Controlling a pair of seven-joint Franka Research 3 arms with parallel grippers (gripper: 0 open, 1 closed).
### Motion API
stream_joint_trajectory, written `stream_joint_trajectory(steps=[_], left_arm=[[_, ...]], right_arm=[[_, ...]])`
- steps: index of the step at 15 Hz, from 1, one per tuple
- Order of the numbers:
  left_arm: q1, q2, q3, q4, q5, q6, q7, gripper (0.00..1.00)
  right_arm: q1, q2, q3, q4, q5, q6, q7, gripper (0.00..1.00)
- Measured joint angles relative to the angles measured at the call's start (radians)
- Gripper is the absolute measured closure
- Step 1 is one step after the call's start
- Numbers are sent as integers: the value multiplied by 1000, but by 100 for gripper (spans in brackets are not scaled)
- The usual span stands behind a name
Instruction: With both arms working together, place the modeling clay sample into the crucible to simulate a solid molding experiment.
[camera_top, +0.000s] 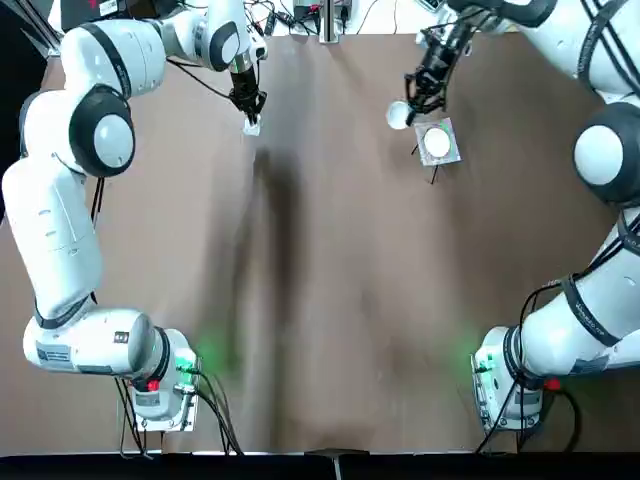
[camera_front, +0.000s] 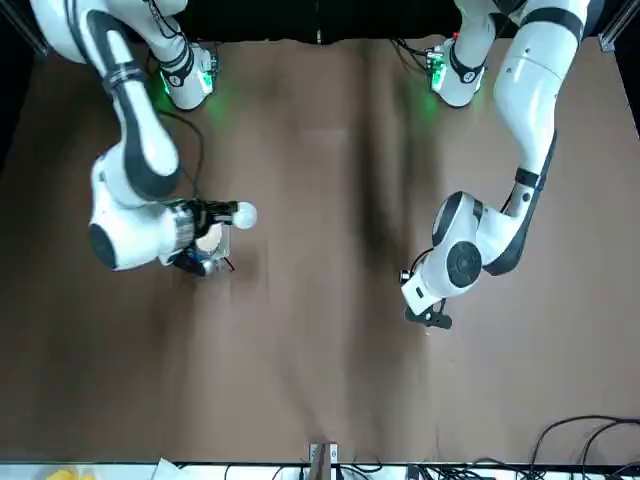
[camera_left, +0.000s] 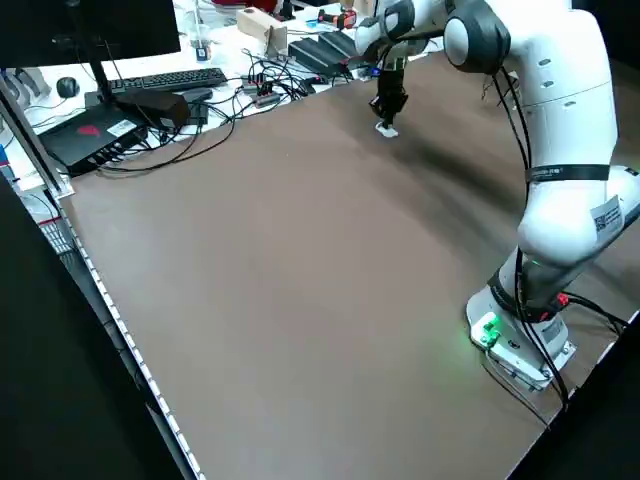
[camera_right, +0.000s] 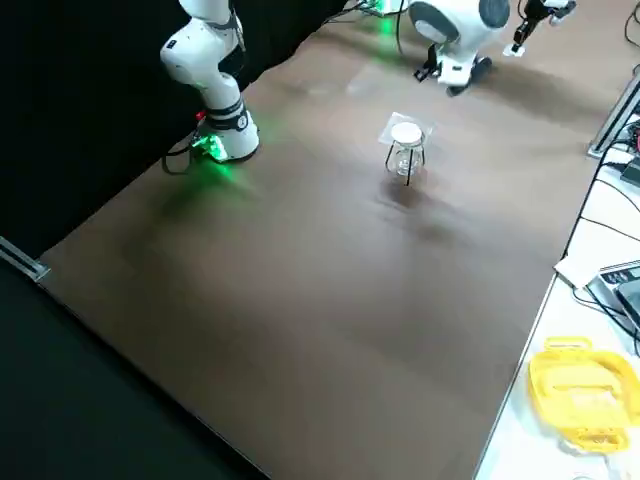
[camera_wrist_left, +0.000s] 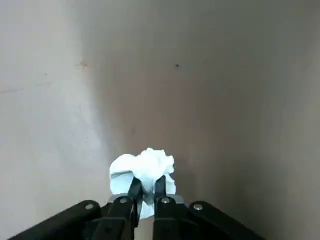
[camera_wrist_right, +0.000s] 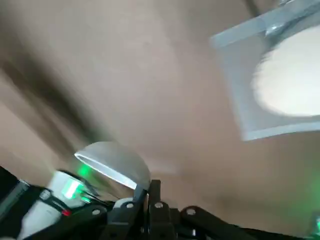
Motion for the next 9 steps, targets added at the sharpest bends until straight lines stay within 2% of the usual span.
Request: stream_joint_trajectory(steps=[5, 9], left_arm=[[1, -73, -40, 2, -89, -52, -39, 85], [2, -127, -70, 3, -183, -91, -86, 85]], right_arm=[[107, 109, 0, 96, 151, 160, 156, 96], [190, 151, 0, 114, 172, 240, 211, 96]])
